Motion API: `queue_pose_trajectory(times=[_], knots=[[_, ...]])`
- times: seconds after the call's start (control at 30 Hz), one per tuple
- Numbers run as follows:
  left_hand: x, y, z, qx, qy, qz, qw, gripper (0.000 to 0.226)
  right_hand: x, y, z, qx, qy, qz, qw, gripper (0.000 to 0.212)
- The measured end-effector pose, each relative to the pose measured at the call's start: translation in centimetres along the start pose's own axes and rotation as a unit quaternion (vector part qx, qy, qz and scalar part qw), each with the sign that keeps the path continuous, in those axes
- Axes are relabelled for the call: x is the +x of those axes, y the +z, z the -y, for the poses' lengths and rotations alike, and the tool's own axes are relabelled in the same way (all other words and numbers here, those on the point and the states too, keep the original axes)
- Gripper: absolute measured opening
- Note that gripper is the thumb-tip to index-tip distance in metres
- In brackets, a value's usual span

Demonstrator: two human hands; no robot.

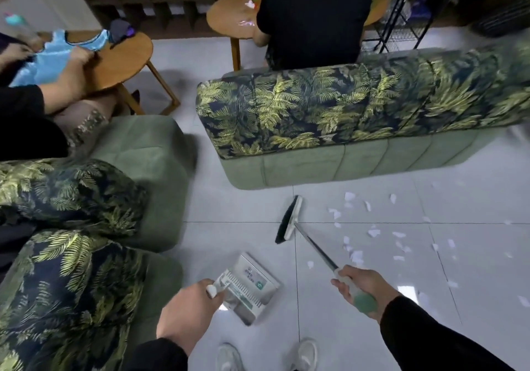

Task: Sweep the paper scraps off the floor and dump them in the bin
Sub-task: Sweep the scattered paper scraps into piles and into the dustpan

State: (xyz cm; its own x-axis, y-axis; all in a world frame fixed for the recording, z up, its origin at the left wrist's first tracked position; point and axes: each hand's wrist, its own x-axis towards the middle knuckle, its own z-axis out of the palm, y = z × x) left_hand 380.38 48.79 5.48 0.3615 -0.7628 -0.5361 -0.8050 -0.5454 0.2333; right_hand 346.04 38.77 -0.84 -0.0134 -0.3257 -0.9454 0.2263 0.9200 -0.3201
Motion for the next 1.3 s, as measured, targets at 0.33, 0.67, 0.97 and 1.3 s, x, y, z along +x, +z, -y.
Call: queue_pose_trajectory(times=[0.33,0.67,0.97,1.3], knots=[[5.9,-3.3,-4.8,0.04,0.123,0.046,0.991,0.039,-3.6,-7.9,-3.0,-0.003,-0.036,-0.155,0.987,0.018],[8.8,-5.1,-2.5,0.05,0.177,0.063,0.981,0.025,-7.6,-2.9,-6.9,0.117,-0.053,-0.139,0.982,0.026],[7.9,-4.9,0.8,0.045,0.178,0.062,0.981,0.025,-7.5,3.9,-8.7,0.053,-0.016,-0.083,0.995,0.021],[1.9,-1.9,0.8,0.064,0.164,0.032,0.984,0.023,-7.1,-5.3,-12.9,-0.006,0.003,-0.129,0.992,0.022]])
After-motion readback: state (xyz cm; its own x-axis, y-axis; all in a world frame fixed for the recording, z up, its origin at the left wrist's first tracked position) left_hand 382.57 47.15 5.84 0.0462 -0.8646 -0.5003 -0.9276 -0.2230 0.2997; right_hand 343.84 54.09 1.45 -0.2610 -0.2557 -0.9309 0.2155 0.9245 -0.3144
